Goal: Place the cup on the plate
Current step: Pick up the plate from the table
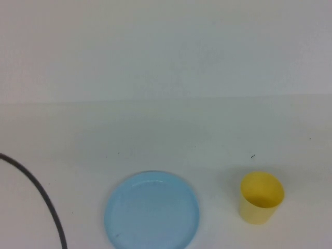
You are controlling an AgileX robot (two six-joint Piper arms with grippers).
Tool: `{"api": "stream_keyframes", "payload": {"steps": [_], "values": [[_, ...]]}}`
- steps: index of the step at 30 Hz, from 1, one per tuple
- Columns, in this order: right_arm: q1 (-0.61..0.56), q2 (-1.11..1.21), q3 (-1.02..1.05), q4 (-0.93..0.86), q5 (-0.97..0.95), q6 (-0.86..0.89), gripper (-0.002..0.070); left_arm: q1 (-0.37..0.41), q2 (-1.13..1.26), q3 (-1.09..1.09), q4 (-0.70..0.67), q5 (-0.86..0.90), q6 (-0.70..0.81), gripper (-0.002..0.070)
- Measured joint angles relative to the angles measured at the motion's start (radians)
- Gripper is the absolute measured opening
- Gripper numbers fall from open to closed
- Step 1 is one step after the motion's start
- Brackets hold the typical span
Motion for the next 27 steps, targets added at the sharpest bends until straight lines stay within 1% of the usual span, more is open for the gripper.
{"api": "stream_keyframes", "payload": {"steps": [3, 5, 7, 10, 12, 13, 15, 18, 19, 21, 23, 25, 26, 27], "values": [[0.0, 0.082, -0.071, 0.031, 0.074, -0.036, 0.0, 0.0, 0.101, -0.042, -0.064, 0.091, 0.026, 0.0012], [0.0, 0.137, -0.116, 0.064, 0.102, -0.075, 0.0, 0.0, 0.162, -0.075, -0.101, 0.125, 0.059, 0.0046], [0.0, 0.189, -0.157, 0.117, 0.106, -0.119, 0.0, 0.0, 0.229, -0.11, -0.158, 0.141, 0.093, 0.0102], [0.0, 0.243, -0.195, 0.216, 0.09, -0.152, 0.0, 0.0, 0.339, -0.15, -0.263, 0.165, 0.165, 0.0231], [0.0, 0.284, -0.222, 0.252, 0.113, -0.18, 0.0, 0.0, 0.435, -0.181, -0.35, 0.208, 0.219, 0.0322], [0.0, 0.311, -0.237, 0.262, 0.134, -0.191, 0.0, 0.0, 0.476, -0.195, -0.383, 0.238, 0.241, 0.0355], [0.0, 0.364, -0.262, 0.269, 0.172, -0.203, 0.0, 0.0, 0.577, -0.226, -0.452, 0.286, 0.297, 0.0389], [0.0, 0.452, -0.289, 0.271, 0.221, -0.215, 0.0009, 0.0, 0.718, -0.269, -0.506, 0.318, 0.342, 0.0407], [0.0, 0.48, -0.298, 0.272, 0.236, -0.216, 0.0025, -0.001, 0.764, -0.283, -0.508, 0.325, 0.348, 0.041], [0.0, 0.526, -0.311, 0.272, 0.261, -0.219, 0.0085, -0.027, 0.84, -0.309, -0.504, 0.341, 0.363, 0.041], [0.0, 0.567, -0.322, 0.273, 0.282, -0.22, 0.019, -0.074, 0.906, -0.335, -0.494, 0.348, 0.378, 0.0407], [0.0, 0.601, -0.323, 0.275, 0.3, -0.22, 0.0302, -0.139, 0.968, -0.361, -0.455, 0.337, 0.373, 0.039], [0.0, 0.614, -0.323, 0.275, 0.31, -0.22, 0.034, -0.163, 1.001, -0.374, -0.433, 0.331, 0.358, 0.0384], [0.0, 0.623, -0.323, 0.275, 0.32, -0.22, 0.0359, -0.191, 1.033, -0.388, -0.4, 0.329, 0.332, 0.0377]]}}
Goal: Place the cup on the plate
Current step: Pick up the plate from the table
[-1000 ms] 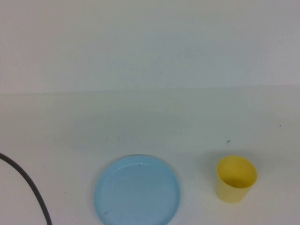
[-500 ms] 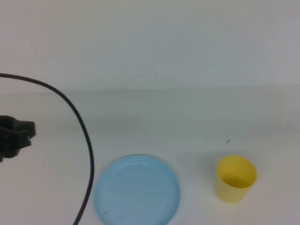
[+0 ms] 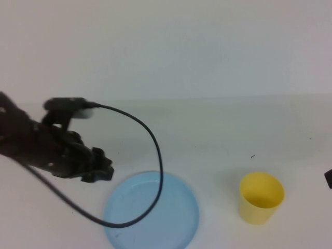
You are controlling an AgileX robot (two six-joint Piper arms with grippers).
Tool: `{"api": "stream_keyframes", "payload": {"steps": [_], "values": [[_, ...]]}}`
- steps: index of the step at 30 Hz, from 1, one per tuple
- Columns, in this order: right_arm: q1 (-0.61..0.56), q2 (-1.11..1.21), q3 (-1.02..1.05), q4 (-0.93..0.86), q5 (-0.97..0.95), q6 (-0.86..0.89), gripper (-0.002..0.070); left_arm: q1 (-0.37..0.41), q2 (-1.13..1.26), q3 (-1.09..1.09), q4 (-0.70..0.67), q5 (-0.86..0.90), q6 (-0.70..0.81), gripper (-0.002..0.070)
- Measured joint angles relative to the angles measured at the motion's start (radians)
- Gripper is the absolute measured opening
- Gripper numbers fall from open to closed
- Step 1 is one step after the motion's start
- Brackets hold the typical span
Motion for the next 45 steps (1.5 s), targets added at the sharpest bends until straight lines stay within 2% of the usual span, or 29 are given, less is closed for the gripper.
{"api": "stream_keyframes", "payload": {"steps": [3, 7, 21, 27, 35, 38, 42, 45], "values": [[0.0, 0.016, -0.002, 0.0, 0.02, 0.002, 0.0387, -0.059, 0.086, -0.039, 0.116, 0.0, -0.097, 0.0368], [0.0, 0.017, -0.004, 0.0, 0.027, 0.002, 0.0396, -0.085, 0.159, -0.063, 0.192, -0.018, -0.165, 0.0366], [0.0, 0.017, -0.005, 0.0, 0.029, 0.013, 0.0361, -0.085, 0.279, -0.083, 0.217, -0.038, -0.169, 0.0362], [0.0, 0.017, -0.005, -0.002, 0.029, 0.013, 0.0298, -0.087, 0.303, -0.083, 0.223, -0.042, -0.163, 0.0281], [0.0, 0.017, -0.005, -0.006, 0.029, 0.013, 0.0263, -0.087, 0.311, -0.083, 0.221, -0.047, -0.157, 0.0253], [0.0, 0.017, -0.005, -0.006, 0.029, 0.013, 0.026, -0.087, 0.311, -0.083, 0.219, -0.065, -0.155, 0.0196], [0.0, 0.017, -0.005, -0.006, 0.029, 0.013, 0.0258, -0.087, 0.311, -0.083, 0.218, -0.068, -0.137, 0.006], [0.0, 0.017, -0.005, -0.006, 0.029, 0.013, 0.0258, -0.087, 0.311, -0.083, 0.218, -0.068, -0.137, 0.0019]]}}
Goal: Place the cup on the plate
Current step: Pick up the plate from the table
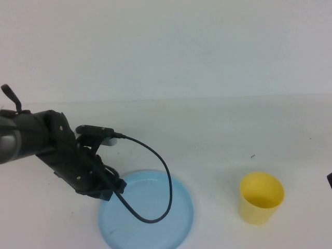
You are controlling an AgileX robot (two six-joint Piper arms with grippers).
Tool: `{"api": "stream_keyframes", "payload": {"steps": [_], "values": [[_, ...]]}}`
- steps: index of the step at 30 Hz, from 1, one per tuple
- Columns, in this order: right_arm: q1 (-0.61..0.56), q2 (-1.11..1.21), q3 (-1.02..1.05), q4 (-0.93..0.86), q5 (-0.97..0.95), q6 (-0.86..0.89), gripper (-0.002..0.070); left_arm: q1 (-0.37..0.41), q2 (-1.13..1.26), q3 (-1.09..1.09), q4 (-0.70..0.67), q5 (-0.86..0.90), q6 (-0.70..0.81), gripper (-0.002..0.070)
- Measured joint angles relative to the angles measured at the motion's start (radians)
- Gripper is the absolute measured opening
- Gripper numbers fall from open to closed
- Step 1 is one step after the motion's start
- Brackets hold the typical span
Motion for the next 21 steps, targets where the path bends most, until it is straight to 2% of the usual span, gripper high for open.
{"api": "stream_keyframes", "payload": {"steps": [10, 21], "values": [[0.0, 0.0, 0.0, 0.0, -0.015, -0.003, 0.0258, 0.0, 0.0, -0.018, -0.02, -0.001, 0.038, 0.001], [0.0, 0.0, 0.0, 0.0, -0.037, -0.018, 0.0258, -0.003, 0.0, -0.107, -0.344, 0.101, 0.276, 0.0005]]}}
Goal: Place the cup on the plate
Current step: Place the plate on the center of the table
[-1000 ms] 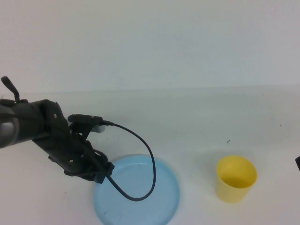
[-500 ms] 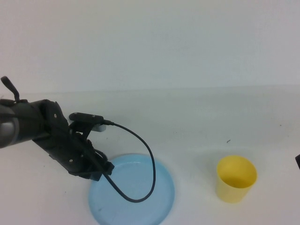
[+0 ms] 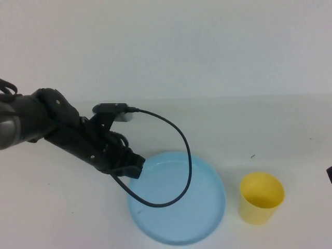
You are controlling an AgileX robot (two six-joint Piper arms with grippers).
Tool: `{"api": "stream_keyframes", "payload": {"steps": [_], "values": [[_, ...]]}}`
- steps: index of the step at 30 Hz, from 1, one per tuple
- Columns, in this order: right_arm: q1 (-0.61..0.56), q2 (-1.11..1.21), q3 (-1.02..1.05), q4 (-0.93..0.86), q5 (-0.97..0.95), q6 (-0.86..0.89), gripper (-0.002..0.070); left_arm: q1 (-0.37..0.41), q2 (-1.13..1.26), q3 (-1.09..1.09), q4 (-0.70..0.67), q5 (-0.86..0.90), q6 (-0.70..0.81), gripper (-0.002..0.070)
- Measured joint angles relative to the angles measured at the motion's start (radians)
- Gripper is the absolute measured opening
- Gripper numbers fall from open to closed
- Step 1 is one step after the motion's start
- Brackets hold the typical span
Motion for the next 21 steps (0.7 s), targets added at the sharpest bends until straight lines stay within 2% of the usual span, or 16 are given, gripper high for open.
{"api": "stream_keyframes", "payload": {"steps": [10, 15, 18, 21], "values": [[0.0, 0.03, 0.0, 0.034, -0.071, 0.0, 0.0258, -0.105, 0.0, 0.0, 0.002, -0.118, -0.005, 0.0005], [0.002, 0.09, 0.0, 0.044, -0.079, 0.0, 0.0258, -0.116, 0.0, 0.0, 0.063, -0.139, -0.019, 0.0011], [0.011, 0.113, 0.0, 0.029, -0.102, 0.0, 0.0259, -0.116, 0.0, 0.0, 0.075, -0.139, -0.025, 0.0069], [0.044, 0.134, -0.002, 0.0, -0.125, 0.0, 0.0295, -0.117, 0.0, 0.0, 0.077, -0.149, -0.025, 0.0198]]}}
